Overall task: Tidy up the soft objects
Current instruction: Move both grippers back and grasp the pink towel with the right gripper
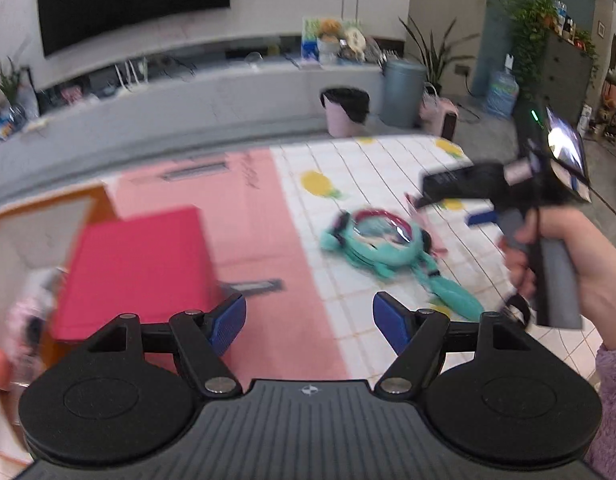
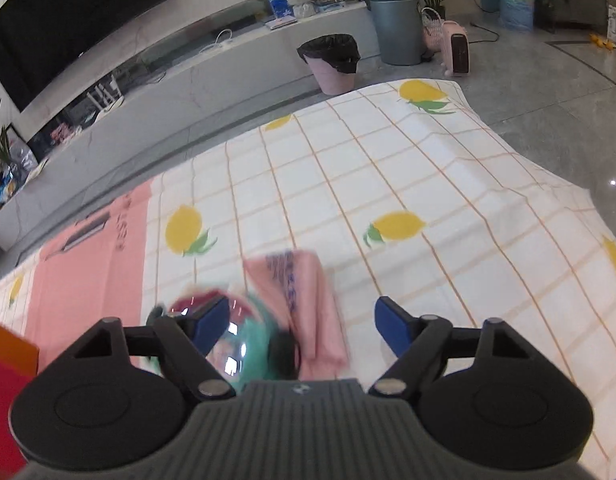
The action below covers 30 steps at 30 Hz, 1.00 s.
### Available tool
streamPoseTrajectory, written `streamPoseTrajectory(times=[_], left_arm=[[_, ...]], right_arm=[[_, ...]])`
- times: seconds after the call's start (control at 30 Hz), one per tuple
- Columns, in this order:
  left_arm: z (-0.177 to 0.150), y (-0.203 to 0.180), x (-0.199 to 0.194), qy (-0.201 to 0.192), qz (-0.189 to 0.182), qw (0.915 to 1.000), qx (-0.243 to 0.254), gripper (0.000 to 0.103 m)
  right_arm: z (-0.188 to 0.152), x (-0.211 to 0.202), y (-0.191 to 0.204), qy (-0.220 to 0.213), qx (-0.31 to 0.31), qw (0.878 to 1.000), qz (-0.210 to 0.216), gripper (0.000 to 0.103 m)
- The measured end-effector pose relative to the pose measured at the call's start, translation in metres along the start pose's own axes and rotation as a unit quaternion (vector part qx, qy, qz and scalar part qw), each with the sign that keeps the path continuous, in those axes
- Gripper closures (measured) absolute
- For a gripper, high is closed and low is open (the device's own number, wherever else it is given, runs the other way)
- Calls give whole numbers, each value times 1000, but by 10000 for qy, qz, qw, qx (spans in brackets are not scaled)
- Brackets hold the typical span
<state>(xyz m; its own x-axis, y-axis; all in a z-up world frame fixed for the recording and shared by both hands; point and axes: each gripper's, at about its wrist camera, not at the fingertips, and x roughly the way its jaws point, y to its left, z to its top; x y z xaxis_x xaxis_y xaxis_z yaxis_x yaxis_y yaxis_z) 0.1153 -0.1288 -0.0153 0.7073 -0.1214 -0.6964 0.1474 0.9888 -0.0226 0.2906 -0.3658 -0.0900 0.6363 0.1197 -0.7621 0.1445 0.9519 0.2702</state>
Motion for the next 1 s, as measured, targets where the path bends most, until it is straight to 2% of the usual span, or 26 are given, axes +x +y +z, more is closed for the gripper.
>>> streamPoseTrajectory(times=[0.13, 0.2, 0.27, 0.33, 0.43, 0.47, 0.5, 0.6, 0.67, 0.73, 0.8, 0.9, 0.97, 1.0], left_arm=[[-2, -13, 31, 104, -9, 9999, 58, 18], [0, -16, 44, 126, 30, 9999, 57, 18], [2, -16, 53, 123, 17, 9999, -18, 18], [4, -15, 62, 71, -101, 9999, -101, 18], [4, -18, 70, -106, -278, 9995, -84, 18], [4, -20, 73, -124, -257, 9996, -73, 18], [4, -22, 77, -112, -239, 9996, -65, 18], [6, -27, 89, -73, -320, 9994, -84, 18], [9, -31, 98, -68, -410, 9991, -39, 18], [12, -39, 108, 11, -459, 9987, 212, 18], [14, -49, 117, -2, -385, 9980, 506, 18], [17, -58, 131, -60, -560, 9958, 720, 15], [21, -59, 141, -4, -685, 9962, 539, 14], [23, -60, 145, -1, -698, 9968, 388, 10]], right_arm=[[11, 26, 2, -58, -201, 9998, -64, 29], [11, 40, 2, 54, -320, 9995, -66, 41], [10, 51, 1, 281, -388, 9988, -27, 42], [8, 54, 4, 247, -568, 9981, -48, 43], [8, 54, 10, 294, -911, 9953, -146, 62], [6, 55, 12, 333, -1047, 9938, -168, 76], [4, 55, 14, 347, -1193, 9920, -208, 83], [0, 50, 17, 416, -1674, 9843, -380, 97], [0, 43, 18, 546, -1925, 9776, -657, 99], [1, 33, 15, 460, -2223, 9664, -1206, 99], [3, 26, 0, 499, -2184, 9613, -1604, 99], [10, 20, -37, 774, -1496, 9728, -1592, 99], [8, 19, -53, 869, -1280, 9762, -1517, 99], [7, 19, -54, 850, -1284, 9770, -1476, 99]])
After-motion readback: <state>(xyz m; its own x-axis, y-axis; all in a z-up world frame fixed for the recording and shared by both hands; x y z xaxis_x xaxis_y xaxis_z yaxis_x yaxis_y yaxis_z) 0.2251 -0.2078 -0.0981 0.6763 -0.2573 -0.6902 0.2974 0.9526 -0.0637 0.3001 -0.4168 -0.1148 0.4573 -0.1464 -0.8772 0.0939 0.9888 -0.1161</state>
